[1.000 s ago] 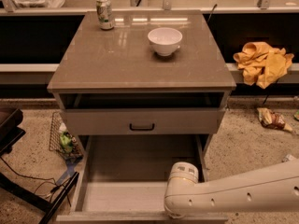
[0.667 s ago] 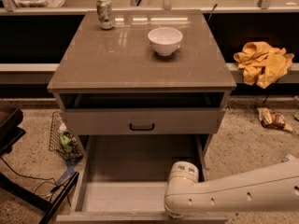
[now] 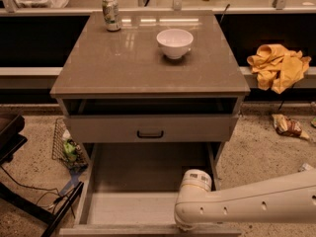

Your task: Open middle drawer

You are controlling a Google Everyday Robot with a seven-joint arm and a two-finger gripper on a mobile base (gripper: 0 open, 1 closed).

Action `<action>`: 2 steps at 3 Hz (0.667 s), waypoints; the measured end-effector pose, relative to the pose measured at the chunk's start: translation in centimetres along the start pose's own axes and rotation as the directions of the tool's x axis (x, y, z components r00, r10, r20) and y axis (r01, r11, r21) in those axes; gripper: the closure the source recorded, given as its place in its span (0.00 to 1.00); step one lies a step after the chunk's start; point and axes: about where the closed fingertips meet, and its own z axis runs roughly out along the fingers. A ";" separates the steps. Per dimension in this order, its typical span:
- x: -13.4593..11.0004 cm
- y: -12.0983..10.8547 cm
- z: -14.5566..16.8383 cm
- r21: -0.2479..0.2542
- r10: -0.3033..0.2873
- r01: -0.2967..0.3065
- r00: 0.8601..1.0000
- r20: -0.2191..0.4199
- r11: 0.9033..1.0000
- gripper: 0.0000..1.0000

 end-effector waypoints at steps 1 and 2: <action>0.0 0.1 0.1 -0.001 0.000 0.000 1.000 0.000 1.000 0.60; 0.1 0.1 0.1 -0.003 -0.001 0.001 1.000 -0.001 1.000 0.36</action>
Offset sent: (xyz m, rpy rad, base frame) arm -0.0005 -0.0001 -0.0005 -0.0002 0.0013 0.0002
